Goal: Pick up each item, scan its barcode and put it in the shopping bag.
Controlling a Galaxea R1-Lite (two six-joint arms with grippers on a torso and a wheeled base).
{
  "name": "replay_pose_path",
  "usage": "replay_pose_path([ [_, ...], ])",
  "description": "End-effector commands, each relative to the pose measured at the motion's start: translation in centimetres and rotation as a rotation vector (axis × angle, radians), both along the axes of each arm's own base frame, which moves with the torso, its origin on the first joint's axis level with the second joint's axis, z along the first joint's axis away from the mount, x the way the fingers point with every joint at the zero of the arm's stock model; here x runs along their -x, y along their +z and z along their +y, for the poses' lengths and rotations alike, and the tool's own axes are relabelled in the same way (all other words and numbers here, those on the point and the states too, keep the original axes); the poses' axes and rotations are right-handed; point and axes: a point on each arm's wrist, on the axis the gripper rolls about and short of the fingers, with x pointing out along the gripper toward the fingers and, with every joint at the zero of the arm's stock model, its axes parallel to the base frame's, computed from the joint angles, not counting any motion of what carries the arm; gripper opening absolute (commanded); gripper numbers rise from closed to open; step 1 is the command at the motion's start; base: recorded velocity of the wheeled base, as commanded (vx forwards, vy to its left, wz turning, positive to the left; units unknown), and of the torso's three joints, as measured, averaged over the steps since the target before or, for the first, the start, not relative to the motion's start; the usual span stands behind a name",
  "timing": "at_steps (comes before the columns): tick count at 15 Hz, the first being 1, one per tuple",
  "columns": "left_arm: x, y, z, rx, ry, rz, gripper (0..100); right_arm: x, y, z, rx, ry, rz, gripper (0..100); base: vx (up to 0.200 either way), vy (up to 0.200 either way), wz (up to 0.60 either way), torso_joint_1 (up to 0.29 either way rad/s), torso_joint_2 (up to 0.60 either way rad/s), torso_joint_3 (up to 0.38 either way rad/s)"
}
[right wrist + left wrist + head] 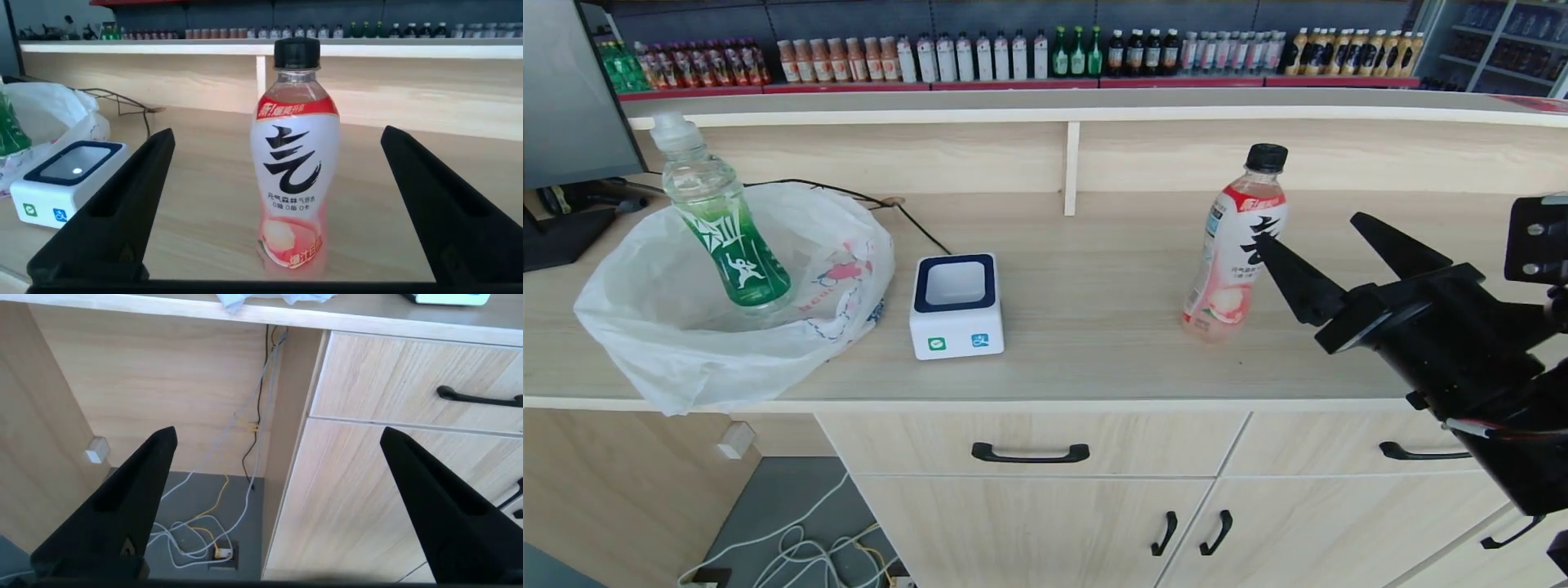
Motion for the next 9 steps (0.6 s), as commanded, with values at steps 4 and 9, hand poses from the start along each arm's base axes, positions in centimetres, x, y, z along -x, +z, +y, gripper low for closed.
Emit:
replay_pose_path([
  [4, 0.0, 0.0, 0.0, -0.003, 0.001, 0.001, 100, -0.8, -1.2, 0.4, 0.031, -0.007, 0.044, 100, 0.000, 0.000, 0.00, 0.000, 0.00, 0.000],
  [9, 0.0, 0.0, 0.0, -0.003, 0.001, -0.001, 100, -2.8, -3.7, 1.2, 0.046, -0.096, 0.143, 100, 0.000, 0.000, 0.00, 0.000, 0.00, 0.000],
])
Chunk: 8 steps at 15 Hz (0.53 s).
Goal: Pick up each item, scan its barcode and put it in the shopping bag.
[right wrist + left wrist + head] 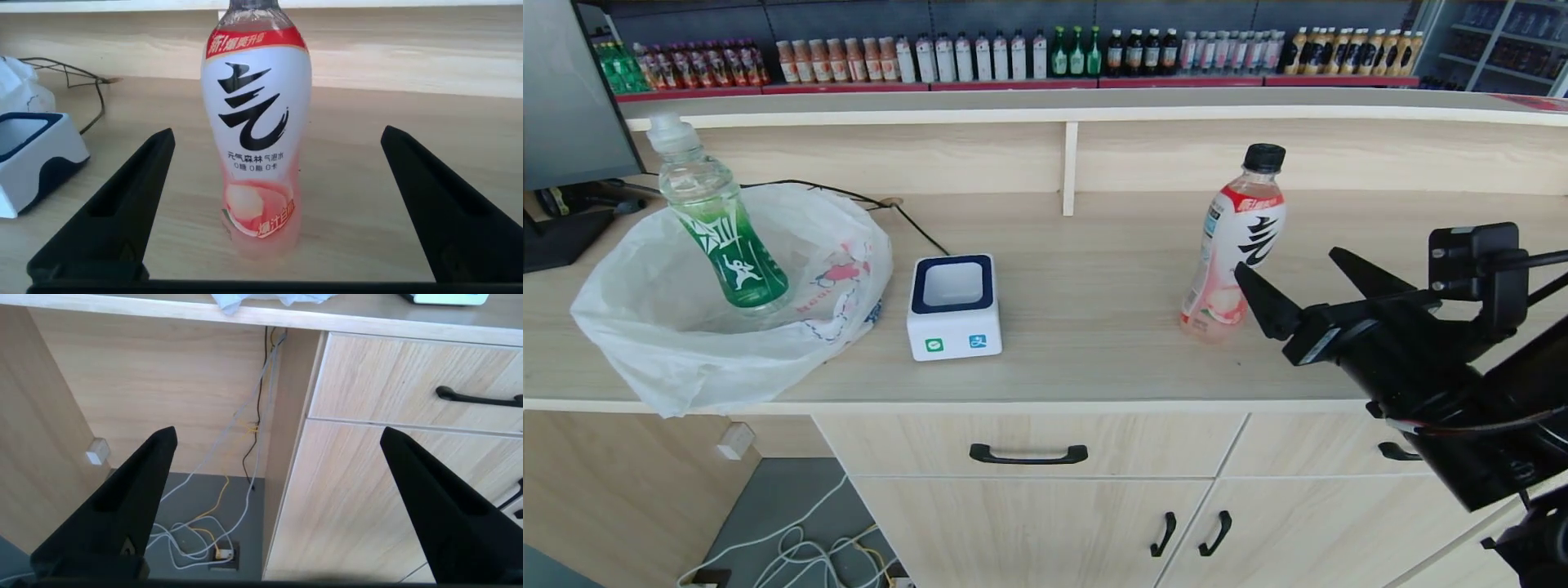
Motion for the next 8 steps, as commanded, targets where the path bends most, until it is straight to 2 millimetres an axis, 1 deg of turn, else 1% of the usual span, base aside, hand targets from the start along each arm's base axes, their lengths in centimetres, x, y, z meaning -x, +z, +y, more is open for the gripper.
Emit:
replay_pose_path([
  [1, 0.0, 0.0, 0.0, 0.000, 0.000, 0.001, 100, -1.5, -1.7, 0.9, 0.027, 0.001, 0.056, 100, 0.000, 0.000, 0.00, 0.000, 0.00, 0.000],
  [3, 0.0, 0.0, 0.0, 0.000, 0.000, -0.001, 100, -2.8, -1.5, 1.5, 0.014, -0.010, 0.037, 100, 0.000, 0.000, 0.00, 0.000, 0.00, 0.000],
  [6, 0.0, 0.0, 0.0, 0.000, 0.000, -0.001, 100, -3.0, -2.1, 2.5, 0.022, 0.015, 0.055, 100, 0.000, 0.000, 0.00, 0.000, 0.00, 0.000],
  [8, 0.0, 0.0, 0.0, 0.000, 0.000, 0.001, 100, -3.9, -2.7, 2.8, 0.023, 0.004, 0.068, 100, 0.000, 0.000, 0.00, 0.000, 0.00, 0.000],
])
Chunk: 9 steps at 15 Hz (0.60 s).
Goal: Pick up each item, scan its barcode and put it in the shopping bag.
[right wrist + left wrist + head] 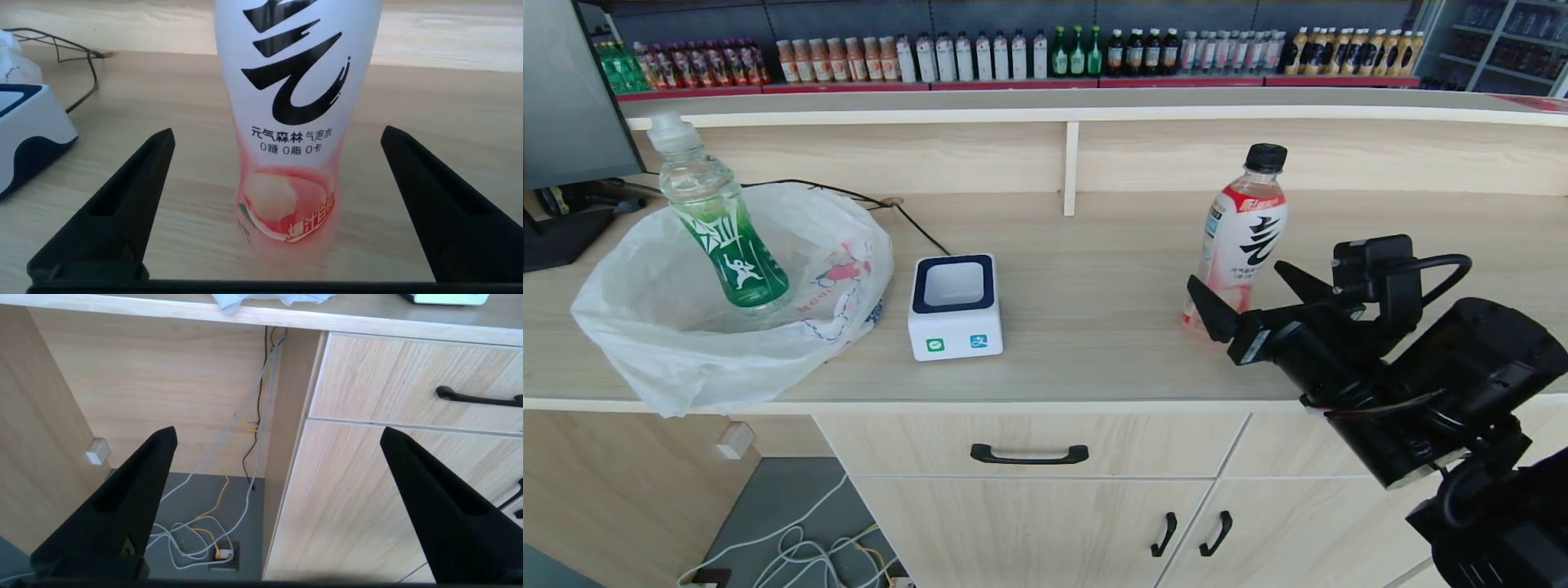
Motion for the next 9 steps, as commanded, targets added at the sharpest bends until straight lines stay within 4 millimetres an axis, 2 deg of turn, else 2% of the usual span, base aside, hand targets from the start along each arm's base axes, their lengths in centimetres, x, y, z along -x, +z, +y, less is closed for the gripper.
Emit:
replay_pose_path([
  [1, 0.0, 0.0, 0.0, 0.000, 0.000, 0.001, 100, -1.3, -0.9, 0.7, 0.004, -0.017, 0.017, 100, 0.000, 0.000, 0.00, 0.000, 0.00, 0.000],
  [4, 0.0, 0.0, 0.0, 0.000, 0.000, 0.001, 100, -2.1, -1.1, 1.5, -0.006, -0.033, 0.016, 100, 0.000, 0.000, 0.00, 0.000, 0.00, 0.000],
  [9, 0.0, 0.0, 0.0, 0.000, 0.000, -0.001, 100, -3.8, -0.3, 2.0, -0.044, -0.088, -0.027, 100, 0.000, 0.000, 0.00, 0.000, 0.00, 0.000],
])
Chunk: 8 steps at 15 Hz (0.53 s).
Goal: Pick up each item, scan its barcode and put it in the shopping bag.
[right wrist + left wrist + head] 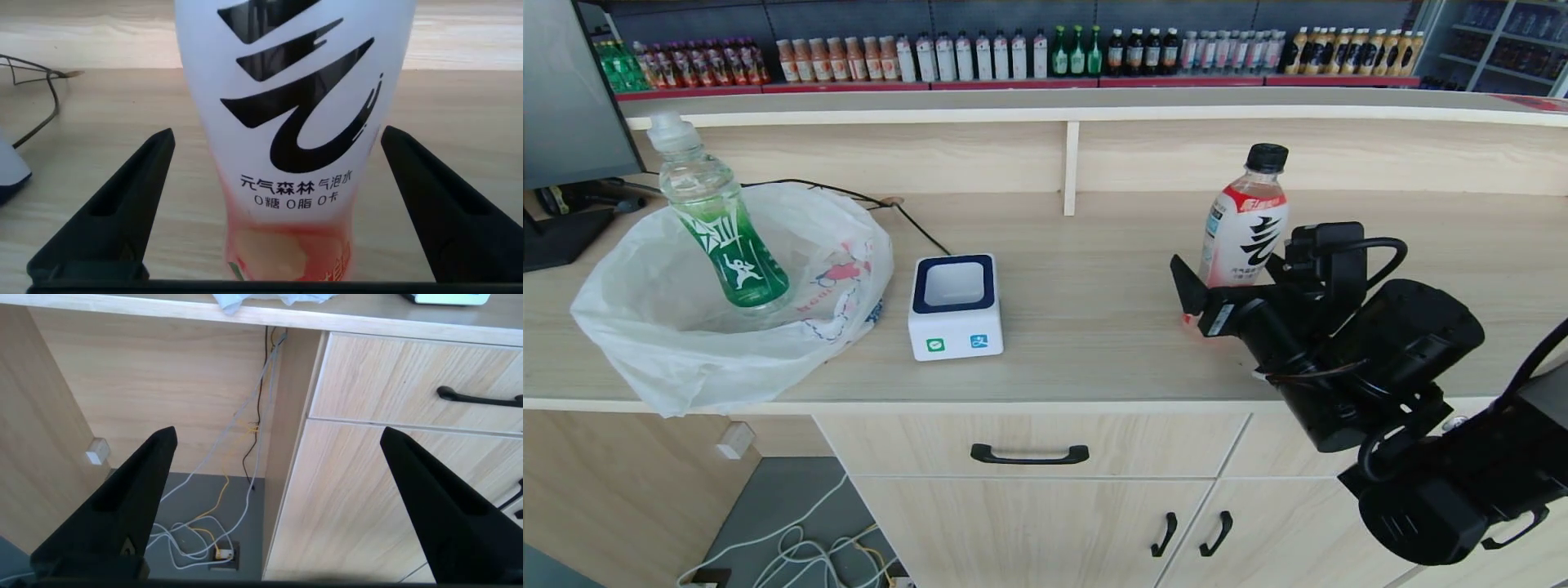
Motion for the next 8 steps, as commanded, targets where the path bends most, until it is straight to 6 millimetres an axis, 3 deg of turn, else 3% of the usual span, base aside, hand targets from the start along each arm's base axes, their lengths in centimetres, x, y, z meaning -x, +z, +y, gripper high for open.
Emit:
replay_pose_path([
  [1, 0.0, 0.0, 0.0, 0.000, 0.000, 0.001, 100, -0.6, -0.4, 0.2, 0.003, -0.004, 0.004, 100, 0.000, 0.000, 0.00, 0.000, 0.00, 0.000],
  [8, 0.0, 0.0, 0.0, 0.000, 0.000, -0.001, 100, -1.6, 0.2, 0.1, -0.014, -0.030, -0.025, 100, 0.000, 0.000, 0.00, 0.000, 0.00, 0.000],
])
